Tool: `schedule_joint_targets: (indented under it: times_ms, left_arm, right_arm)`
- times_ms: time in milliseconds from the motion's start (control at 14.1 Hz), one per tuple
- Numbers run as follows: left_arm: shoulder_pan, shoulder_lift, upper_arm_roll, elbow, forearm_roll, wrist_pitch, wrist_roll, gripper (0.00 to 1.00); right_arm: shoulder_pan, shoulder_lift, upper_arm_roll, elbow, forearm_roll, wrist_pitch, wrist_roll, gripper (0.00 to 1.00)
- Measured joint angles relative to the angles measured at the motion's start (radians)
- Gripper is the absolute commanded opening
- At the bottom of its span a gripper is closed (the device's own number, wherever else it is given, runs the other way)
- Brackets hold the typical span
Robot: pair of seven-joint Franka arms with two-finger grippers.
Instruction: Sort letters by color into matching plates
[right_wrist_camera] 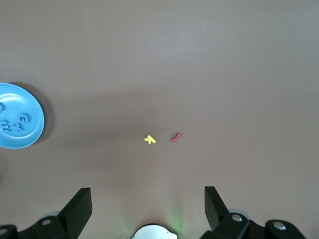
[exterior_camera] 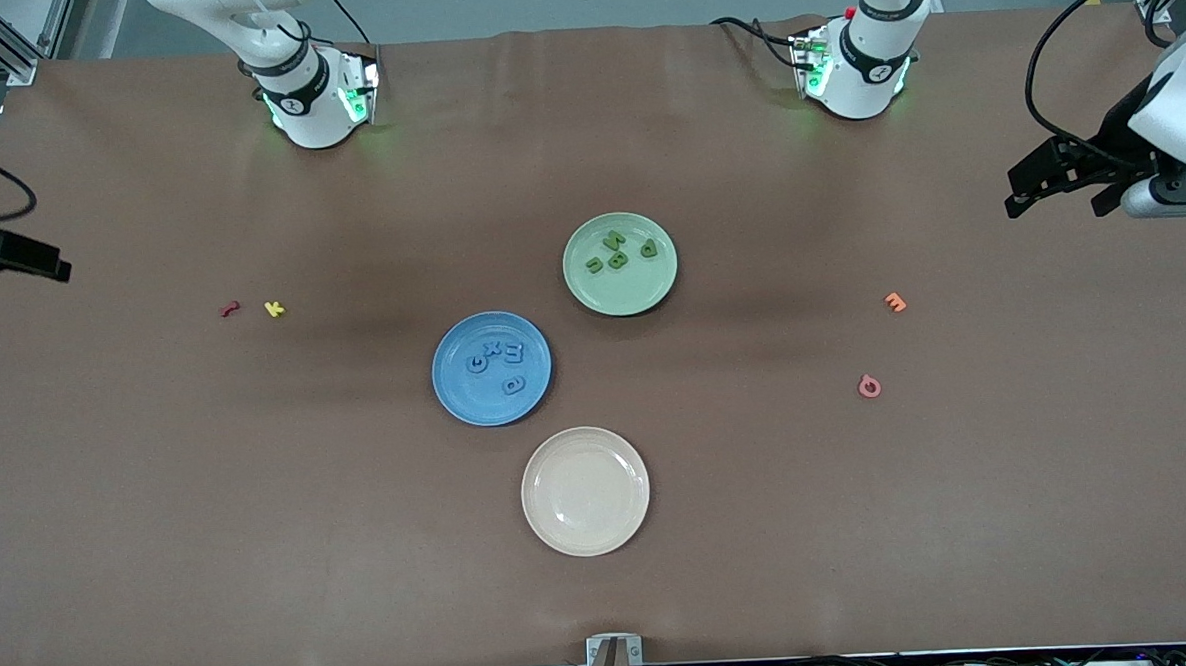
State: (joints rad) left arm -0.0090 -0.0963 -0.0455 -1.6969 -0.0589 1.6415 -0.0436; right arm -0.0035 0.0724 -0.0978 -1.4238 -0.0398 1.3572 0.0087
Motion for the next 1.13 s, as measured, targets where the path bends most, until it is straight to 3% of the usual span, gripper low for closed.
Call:
schedule_joint_targets:
  times_ms: [212,850,1133]
  left_arm:
    - [-0.046,-0.005,0.085,0.001,0.000,0.000,0.006,1.00]
    - [-0.029,0.002,0.086,0.016,0.000,0.056,0.006,1.00]
    - [-0.029,0.078,0.085,0.112,0.000,0.079,0.006,1.00]
  right_arm:
    - [-0.001,-0.108,-0.001,-0.071,0.002,0.007,0.000,1.00]
    - [-0.001,-0.151,0.003,-0.101,0.020,0.042,0.000,1.00]
    - [0.000,-0.151,0.008,-0.104,0.043,0.043,0.000,1.00]
